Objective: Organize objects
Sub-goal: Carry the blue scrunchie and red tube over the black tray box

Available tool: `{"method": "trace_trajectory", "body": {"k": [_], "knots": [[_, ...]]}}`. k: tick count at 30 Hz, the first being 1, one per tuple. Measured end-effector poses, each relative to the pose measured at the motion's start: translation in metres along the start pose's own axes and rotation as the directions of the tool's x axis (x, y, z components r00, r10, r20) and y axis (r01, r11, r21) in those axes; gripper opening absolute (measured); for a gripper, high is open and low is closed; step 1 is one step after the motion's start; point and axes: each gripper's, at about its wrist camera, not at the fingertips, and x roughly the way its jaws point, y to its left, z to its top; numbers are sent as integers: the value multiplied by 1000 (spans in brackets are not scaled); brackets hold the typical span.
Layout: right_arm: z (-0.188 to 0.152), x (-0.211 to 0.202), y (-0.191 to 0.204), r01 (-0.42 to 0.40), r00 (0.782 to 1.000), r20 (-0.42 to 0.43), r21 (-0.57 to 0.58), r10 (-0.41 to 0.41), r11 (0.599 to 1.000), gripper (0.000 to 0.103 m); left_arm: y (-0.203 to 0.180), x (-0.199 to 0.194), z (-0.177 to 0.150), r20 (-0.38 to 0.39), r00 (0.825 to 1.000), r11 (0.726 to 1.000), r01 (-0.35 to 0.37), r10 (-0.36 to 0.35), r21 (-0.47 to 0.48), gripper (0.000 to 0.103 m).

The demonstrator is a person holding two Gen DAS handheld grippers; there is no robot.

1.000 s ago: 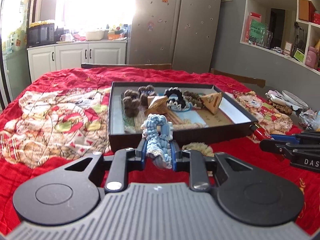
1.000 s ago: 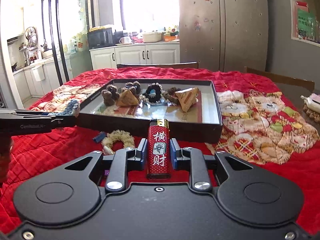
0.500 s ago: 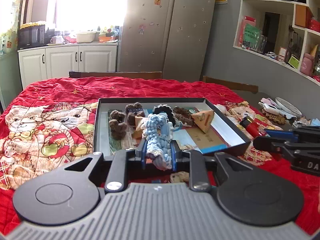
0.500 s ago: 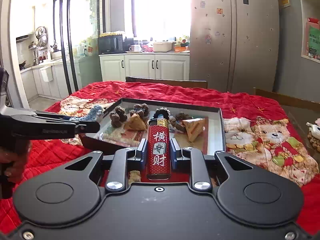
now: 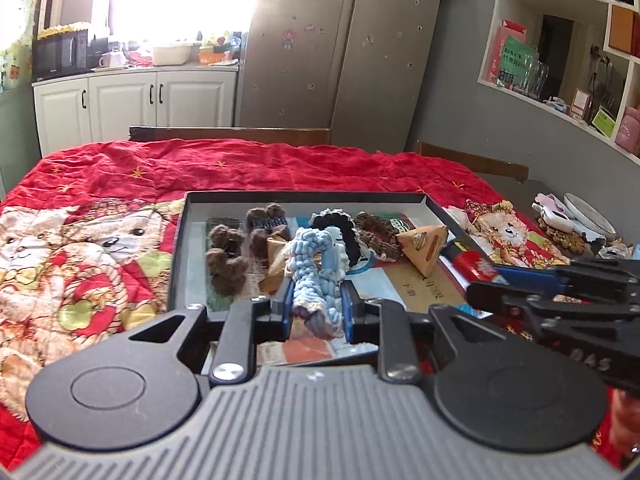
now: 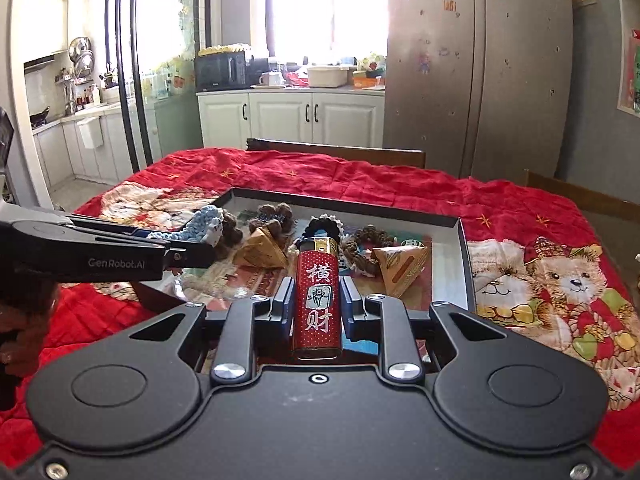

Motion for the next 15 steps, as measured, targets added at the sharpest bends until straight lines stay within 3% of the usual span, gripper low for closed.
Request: {"method": "trace_trajectory", "body": {"k": [15], "knots": [[3, 61, -20, 36, 998, -49, 52, -34, 998, 23, -15, 49, 0, -53, 999, 1000, -9, 10, 15, 27]]}}
